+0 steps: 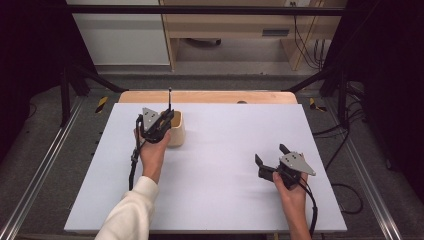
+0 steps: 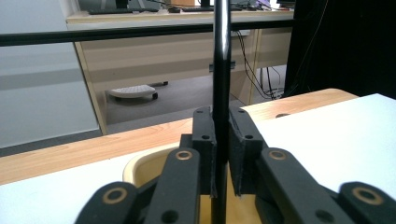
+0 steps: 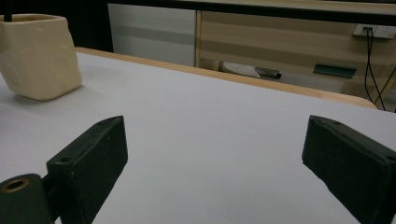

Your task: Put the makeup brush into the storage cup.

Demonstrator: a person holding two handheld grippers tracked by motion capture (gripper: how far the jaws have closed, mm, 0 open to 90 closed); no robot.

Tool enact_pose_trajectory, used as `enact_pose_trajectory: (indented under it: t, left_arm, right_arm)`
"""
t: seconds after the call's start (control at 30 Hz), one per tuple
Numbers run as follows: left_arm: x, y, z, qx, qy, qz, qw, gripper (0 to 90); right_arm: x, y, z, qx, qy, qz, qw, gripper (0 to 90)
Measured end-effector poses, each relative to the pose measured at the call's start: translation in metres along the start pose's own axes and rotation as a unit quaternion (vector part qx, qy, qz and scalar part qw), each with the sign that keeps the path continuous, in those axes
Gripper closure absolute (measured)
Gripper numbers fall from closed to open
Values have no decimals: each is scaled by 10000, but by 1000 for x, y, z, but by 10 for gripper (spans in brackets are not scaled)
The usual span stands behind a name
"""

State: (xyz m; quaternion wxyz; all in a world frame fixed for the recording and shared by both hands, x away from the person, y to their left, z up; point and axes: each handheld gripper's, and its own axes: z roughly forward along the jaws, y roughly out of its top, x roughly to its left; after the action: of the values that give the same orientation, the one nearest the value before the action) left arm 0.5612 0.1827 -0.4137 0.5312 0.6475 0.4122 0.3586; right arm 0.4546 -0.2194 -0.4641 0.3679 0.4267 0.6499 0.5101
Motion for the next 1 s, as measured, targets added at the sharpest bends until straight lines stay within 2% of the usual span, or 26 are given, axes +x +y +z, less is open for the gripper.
enact_pose_trajectory:
  t: [0.1, 0.27, 0.5, 0.6, 0.8, 0.93, 1.0]
  left_arm:
    - [-1, 1, -3, 47, -52, 19, 10000, 769]
    - [0, 7, -14, -44, -116, 10, 9999, 628]
    - [-5, 18, -32, -116, -314, 93, 9994, 528]
    - [-7, 22, -37, -74, -444, 196, 9988, 452]
    - [-10, 24, -39, 71, -624, 215, 9978, 355]
    - [-11, 26, -38, 193, -641, 79, 9977, 241]
    - [-12, 27, -38, 264, -612, 138, 9977, 176]
  right_arm:
    - [-2, 0, 0, -25, 0, 71, 10000, 68]
    - [-5, 1, -2, -81, -15, 136, 9999, 68]
    - [-6, 3, -3, -116, -25, 197, 9997, 64]
    - [-9, 5, -6, -157, -89, 282, 9994, 51]
    - [-12, 5, -7, -176, -148, 316, 9992, 50]
    - [-11, 4, -5, -137, -156, 313, 9993, 50]
    - [-11, 3, -5, -137, -151, 290, 9994, 51]
